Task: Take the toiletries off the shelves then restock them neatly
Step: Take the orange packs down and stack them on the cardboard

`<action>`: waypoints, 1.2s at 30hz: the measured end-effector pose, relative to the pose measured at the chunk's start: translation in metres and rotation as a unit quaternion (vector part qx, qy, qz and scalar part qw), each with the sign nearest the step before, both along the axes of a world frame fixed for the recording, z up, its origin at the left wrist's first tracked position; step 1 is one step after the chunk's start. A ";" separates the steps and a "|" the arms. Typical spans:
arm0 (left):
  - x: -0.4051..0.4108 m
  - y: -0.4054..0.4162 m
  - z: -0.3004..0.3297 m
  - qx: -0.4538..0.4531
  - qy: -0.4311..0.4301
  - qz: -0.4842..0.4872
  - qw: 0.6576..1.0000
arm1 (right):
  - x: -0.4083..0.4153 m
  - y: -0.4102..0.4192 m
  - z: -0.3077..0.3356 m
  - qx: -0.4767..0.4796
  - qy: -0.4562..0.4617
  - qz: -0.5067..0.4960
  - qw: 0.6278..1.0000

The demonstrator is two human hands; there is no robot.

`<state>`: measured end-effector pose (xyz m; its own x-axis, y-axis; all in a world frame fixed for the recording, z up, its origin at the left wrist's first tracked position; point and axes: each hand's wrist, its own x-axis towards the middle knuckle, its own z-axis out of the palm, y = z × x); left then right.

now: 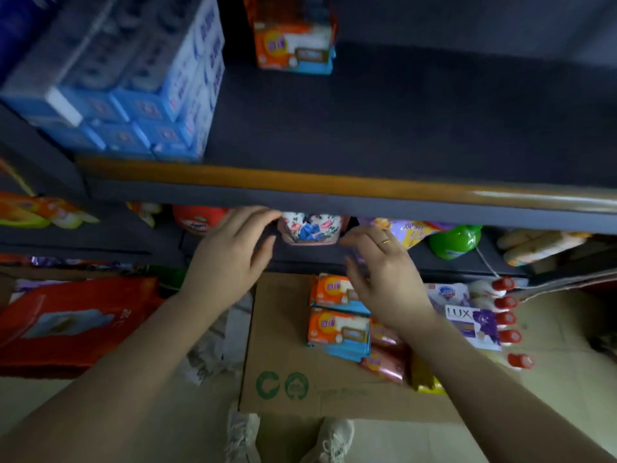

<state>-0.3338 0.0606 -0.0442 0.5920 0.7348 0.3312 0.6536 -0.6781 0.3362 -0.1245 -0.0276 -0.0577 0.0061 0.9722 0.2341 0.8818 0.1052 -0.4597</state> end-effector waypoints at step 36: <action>0.035 0.110 0.015 0.190 -0.085 0.054 0.977 | 0.017 0.214 0.078 0.023 -0.017 -0.079 0.996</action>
